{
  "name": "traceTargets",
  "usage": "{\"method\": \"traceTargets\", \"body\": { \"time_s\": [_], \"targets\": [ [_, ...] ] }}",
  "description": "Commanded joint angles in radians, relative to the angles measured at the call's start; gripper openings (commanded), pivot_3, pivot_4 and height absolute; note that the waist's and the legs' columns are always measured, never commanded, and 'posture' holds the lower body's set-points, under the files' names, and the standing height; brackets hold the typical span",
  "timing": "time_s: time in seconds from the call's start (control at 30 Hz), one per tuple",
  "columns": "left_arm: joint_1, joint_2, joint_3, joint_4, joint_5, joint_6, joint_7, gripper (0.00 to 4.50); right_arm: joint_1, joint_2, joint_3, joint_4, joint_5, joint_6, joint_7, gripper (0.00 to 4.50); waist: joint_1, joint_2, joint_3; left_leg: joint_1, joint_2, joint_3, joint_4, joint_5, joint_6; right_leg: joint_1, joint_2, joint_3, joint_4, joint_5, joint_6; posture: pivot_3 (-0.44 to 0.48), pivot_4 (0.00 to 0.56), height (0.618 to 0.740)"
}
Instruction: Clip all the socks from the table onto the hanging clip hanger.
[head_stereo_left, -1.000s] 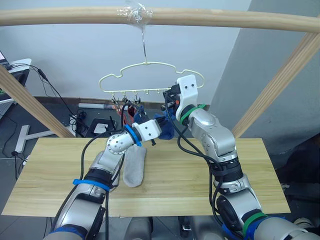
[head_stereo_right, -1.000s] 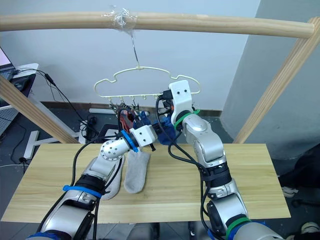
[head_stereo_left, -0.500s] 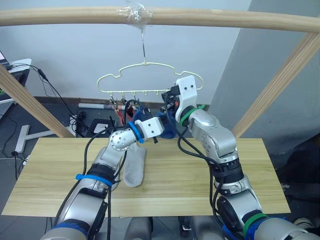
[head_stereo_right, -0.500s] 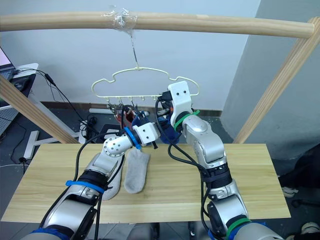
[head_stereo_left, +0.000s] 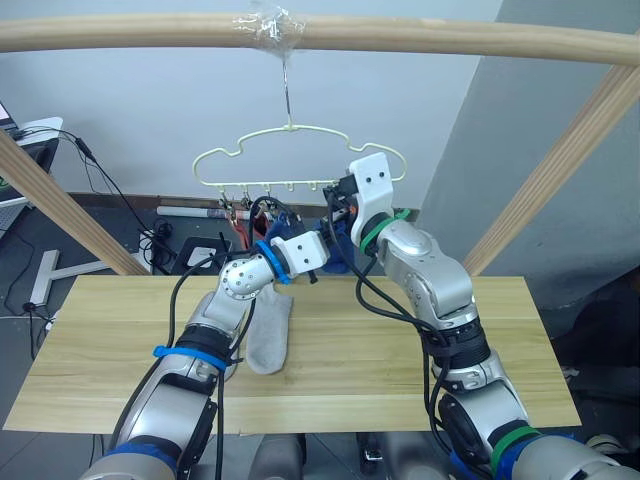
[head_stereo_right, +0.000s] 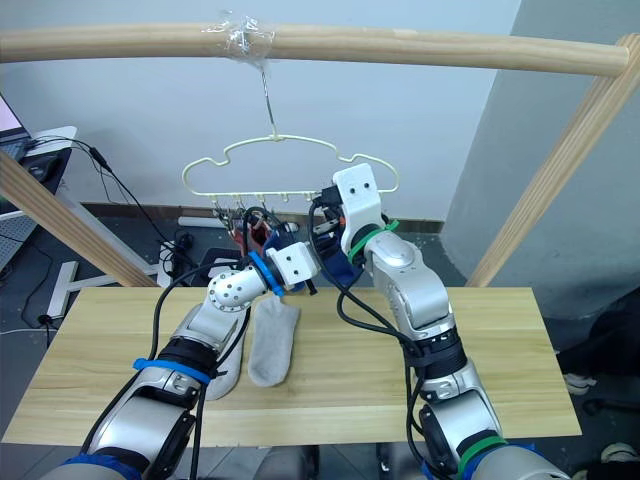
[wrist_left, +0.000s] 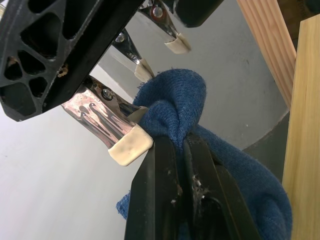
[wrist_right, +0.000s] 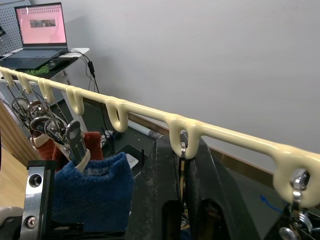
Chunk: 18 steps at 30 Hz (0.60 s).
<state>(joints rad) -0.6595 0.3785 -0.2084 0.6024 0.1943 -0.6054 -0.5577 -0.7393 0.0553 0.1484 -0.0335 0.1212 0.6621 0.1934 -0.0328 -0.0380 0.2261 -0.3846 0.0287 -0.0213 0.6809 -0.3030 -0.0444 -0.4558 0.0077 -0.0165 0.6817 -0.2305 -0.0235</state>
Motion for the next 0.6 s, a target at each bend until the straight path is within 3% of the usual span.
{"method": "traceTargets", "body": {
  "time_s": [0.03, 0.2, 0.33, 0.43, 0.6],
  "targets": [
    [-0.012, 0.003, 0.026, -0.026, -0.024, -0.032, 0.025, 0.0, 0.0, 0.003, 0.001, -0.028, -0.004, -0.014, -0.007, 1.23, 0.0, 0.0, 0.0, 0.0, 0.0, 0.0, 0.0, 0.0, 0.0, 0.0, 0.0, 0.0, 0.0, 0.0, 0.0, -0.044, 0.2, 0.701],
    [-0.012, -0.001, 0.028, -0.028, -0.02, -0.036, 0.037, 0.0, 0.002, -0.003, 0.004, -0.035, -0.016, -0.014, -0.01, 3.21, 0.001, 0.0, 0.0, 0.0, 0.0, 0.0, 0.0, 0.0, 0.0, 0.0, 0.0, 0.0, 0.0, 0.0, 0.0, -0.041, 0.199, 0.701],
    [-0.013, -0.002, 0.027, -0.028, -0.021, -0.039, 0.043, 0.0, 0.013, -0.005, 0.003, -0.061, -0.011, -0.001, -0.002, 4.48, 0.001, 0.0, 0.0, 0.0, 0.0, 0.0, 0.0, 0.0, 0.0, 0.0, 0.0, 0.0, 0.0, 0.0, 0.0, -0.041, 0.199, 0.701],
    [-0.003, -0.011, 0.03, -0.038, -0.06, -0.029, 0.013, 0.0, 0.031, -0.013, 0.011, -0.09, -0.01, 0.01, 0.011, 4.48, 0.001, 0.0, 0.0, 0.0, 0.0, 0.0, 0.0, 0.0, 0.0, 0.0, 0.0, 0.0, 0.0, 0.0, 0.0, -0.043, 0.197, 0.701],
    [0.026, -0.011, 0.031, -0.071, -0.119, 0.053, -0.054, 1.38, 0.084, -0.043, 0.029, -0.165, -0.01, 0.035, 0.027, 4.5, 0.0, 0.0, 0.0, 0.0, 0.0, 0.0, 0.0, 0.0, 0.0, 0.0, 0.0, 0.0, 0.0, 0.0, 0.0, -0.045, 0.198, 0.701]
  ]
}}
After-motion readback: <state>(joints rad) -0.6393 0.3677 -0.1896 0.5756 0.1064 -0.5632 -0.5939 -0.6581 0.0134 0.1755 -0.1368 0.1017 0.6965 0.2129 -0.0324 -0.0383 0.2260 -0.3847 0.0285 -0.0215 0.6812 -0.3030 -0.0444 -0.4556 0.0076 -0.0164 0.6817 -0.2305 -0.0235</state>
